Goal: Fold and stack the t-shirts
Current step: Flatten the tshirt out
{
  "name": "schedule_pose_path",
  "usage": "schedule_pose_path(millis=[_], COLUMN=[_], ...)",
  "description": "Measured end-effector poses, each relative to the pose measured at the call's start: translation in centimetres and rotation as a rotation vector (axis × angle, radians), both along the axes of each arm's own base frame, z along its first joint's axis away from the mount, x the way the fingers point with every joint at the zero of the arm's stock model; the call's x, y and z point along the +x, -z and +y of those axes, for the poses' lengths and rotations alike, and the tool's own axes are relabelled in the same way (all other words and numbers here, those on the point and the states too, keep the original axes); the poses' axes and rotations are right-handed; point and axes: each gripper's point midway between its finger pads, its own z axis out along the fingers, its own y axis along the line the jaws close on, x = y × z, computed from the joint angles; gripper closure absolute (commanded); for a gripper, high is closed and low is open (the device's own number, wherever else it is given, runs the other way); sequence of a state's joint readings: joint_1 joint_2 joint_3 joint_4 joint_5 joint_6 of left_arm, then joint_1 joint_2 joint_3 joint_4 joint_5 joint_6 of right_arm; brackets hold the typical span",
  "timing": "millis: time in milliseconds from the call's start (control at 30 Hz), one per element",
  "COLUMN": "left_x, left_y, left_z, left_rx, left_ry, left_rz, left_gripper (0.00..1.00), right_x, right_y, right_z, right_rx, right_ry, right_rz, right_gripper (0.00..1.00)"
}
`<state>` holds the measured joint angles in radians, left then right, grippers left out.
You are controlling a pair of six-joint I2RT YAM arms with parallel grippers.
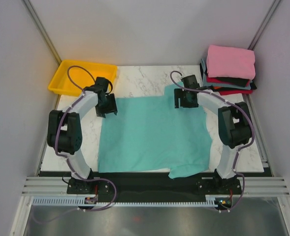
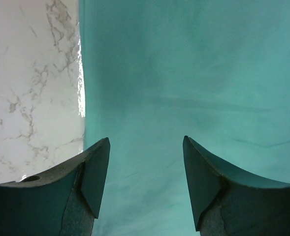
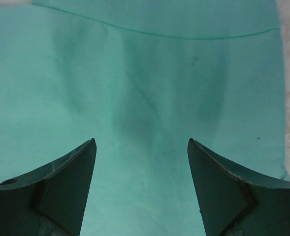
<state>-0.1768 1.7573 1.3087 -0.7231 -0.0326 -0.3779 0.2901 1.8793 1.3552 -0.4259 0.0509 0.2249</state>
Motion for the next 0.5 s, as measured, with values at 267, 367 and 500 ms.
schedule_pose_path(millis=[267, 367, 500], left_x=[3.2, 6.2, 12.1], left_y=[4.7, 5.4, 5.0], left_z=[-1.8, -2.5, -3.7], left_rx=[-0.007, -0.006, -0.020], left_ry=[-0.003, -0.001, 0.001], left_rz=[0.074, 0.068, -0.008], left_gripper=[0.32, 0.33, 0.32], right_x=[3.0, 5.7, 10.3], right_y=[4.1, 4.1, 3.9], right_z=[-0.2, -0.9, -1.6], right_rx=[0.042, 0.076, 0.104], right_ry=[0.059, 0.100, 0.147], right_rz=[0.067, 0.041, -0.014], right_gripper=[0.18, 0.18, 0.18])
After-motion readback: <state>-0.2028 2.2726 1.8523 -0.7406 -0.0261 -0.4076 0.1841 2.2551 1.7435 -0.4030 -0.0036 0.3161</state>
